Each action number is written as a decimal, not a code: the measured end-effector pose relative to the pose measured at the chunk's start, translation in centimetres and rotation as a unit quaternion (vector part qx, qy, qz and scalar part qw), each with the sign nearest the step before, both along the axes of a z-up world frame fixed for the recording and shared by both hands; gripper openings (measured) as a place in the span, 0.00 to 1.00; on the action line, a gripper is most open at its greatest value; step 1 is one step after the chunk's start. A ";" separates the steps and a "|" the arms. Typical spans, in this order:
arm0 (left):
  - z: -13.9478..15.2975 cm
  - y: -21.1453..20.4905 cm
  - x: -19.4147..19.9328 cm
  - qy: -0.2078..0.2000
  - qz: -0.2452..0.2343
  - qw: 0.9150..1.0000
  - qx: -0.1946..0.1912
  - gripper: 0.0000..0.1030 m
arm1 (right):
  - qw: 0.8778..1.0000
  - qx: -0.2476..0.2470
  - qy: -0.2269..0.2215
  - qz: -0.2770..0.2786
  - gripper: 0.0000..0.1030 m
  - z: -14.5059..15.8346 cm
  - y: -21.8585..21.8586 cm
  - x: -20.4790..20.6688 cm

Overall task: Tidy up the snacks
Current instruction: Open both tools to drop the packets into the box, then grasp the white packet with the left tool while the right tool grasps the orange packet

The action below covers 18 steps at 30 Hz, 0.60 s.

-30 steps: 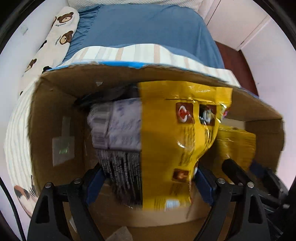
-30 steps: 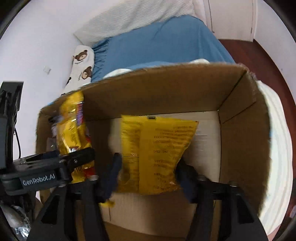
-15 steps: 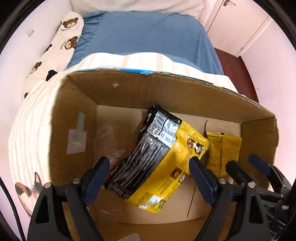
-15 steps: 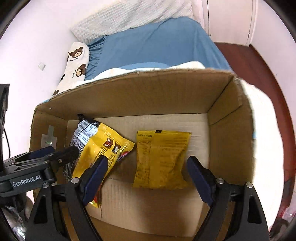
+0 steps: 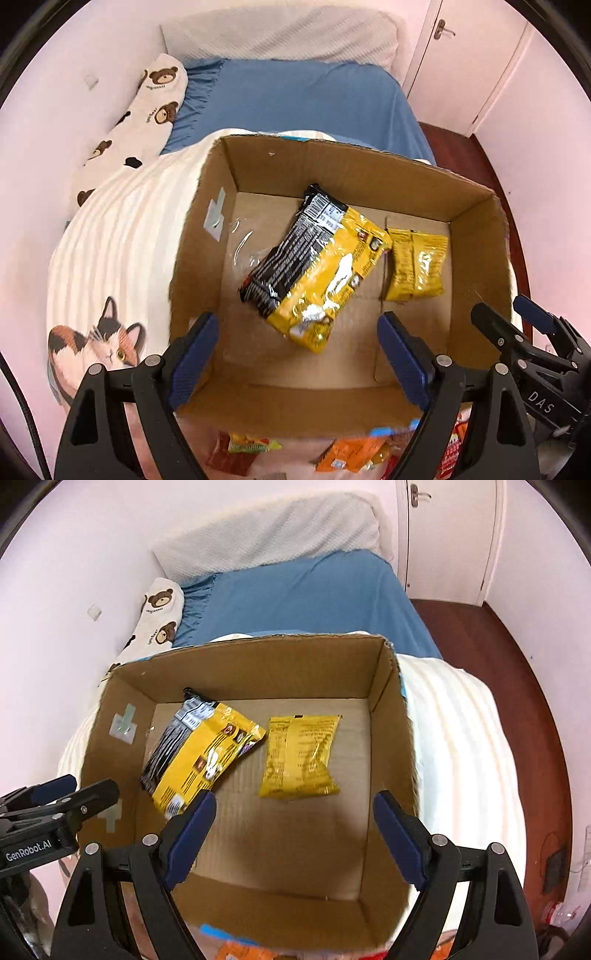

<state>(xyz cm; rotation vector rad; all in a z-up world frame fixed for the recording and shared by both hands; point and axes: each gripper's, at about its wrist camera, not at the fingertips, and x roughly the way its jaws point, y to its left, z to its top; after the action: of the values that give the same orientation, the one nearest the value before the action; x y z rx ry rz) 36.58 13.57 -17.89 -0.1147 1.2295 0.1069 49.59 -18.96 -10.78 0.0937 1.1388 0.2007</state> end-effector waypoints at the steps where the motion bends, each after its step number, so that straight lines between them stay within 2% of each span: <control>1: 0.4 -0.2 -0.7 -0.004 0.000 1.000 0.002 0.85 | 1.000 0.000 -0.003 0.002 0.87 0.4 -0.1 -0.6; 7: 2.2 -0.9 -4.1 -0.021 -0.001 1.000 0.002 0.85 | 1.000 0.000 -0.023 0.010 0.87 2.8 -0.2 -4.5; 12: 3.4 -1.0 -6.9 -0.032 -0.001 0.999 0.000 0.85 | 1.000 0.013 -0.023 0.003 0.87 4.1 -0.3 -7.7; 18: 3.4 0.4 -10.7 -0.031 -0.002 0.999 -0.008 0.85 | 0.999 0.033 0.004 -0.019 0.87 3.5 -0.1 -11.7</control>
<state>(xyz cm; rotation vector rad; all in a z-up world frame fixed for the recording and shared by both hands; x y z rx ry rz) 25.90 13.94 -14.45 -0.1285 1.1691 0.0888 37.92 -19.03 -7.26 0.1747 1.1367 0.2041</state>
